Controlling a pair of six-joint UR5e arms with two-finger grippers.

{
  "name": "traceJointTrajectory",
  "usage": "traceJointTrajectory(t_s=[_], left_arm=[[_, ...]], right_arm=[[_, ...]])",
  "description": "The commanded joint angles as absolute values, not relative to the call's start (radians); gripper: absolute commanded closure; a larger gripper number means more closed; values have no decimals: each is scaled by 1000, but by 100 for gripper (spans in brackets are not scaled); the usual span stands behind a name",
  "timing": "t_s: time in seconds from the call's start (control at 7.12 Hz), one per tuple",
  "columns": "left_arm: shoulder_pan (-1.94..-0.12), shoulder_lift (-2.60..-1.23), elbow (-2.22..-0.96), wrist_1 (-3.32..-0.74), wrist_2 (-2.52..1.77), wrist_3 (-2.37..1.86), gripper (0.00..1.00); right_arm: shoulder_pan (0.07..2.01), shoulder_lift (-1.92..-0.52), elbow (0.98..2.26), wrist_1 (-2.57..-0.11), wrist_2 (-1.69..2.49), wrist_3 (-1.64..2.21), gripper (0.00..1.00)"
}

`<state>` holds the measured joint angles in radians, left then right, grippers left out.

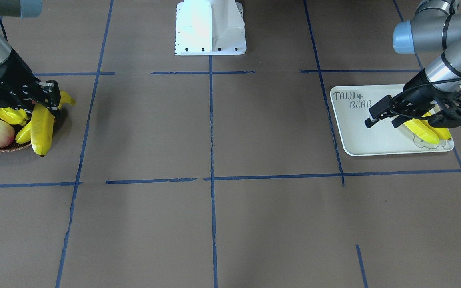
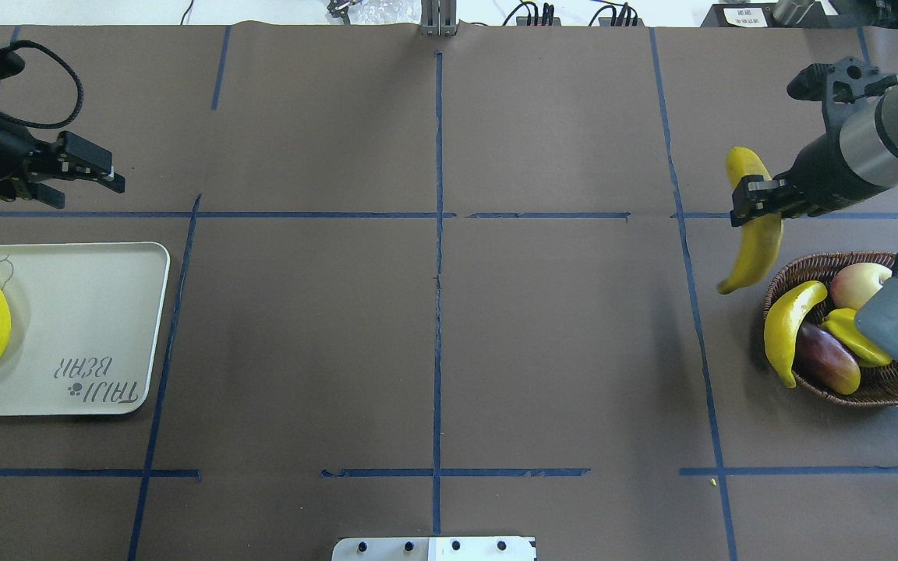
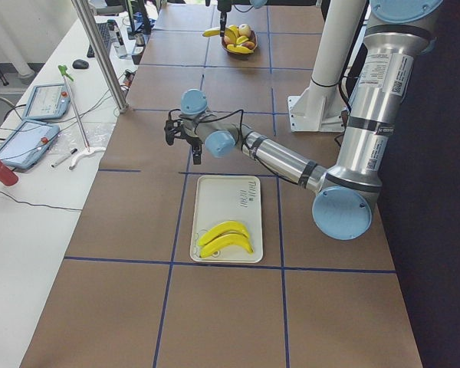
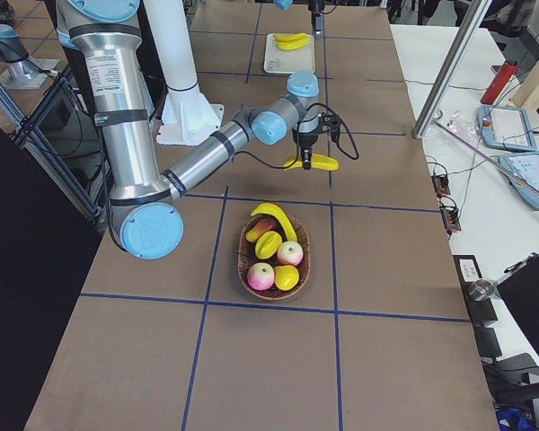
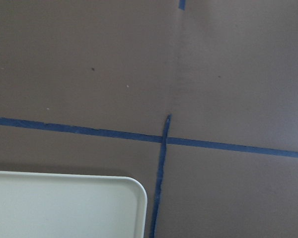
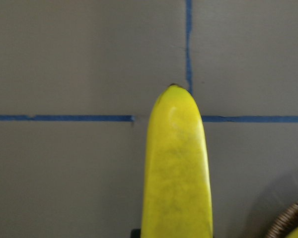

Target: Transfer all bananas from basket to plate

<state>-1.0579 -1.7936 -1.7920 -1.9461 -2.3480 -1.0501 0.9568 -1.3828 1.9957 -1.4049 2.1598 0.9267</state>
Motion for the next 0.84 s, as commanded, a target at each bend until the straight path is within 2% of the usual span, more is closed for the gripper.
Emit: traceJointTrajectory(t_s=[0.0,0.28,0.7], left_arm=[[-985,-1926,-1793,-1950,-2347,-1286,0],[-922,-2061,-1786,-1960,-2339,-1450,0],[-809,-2172,-1781,-1980,-2203,-1610,0]], right_arm=[[896,-1318,1825,-997,2177,1173,100],[809,-1245,1717,-678,2165,1419,100],[607,-1136,1683,-563,1921,1575,100]])
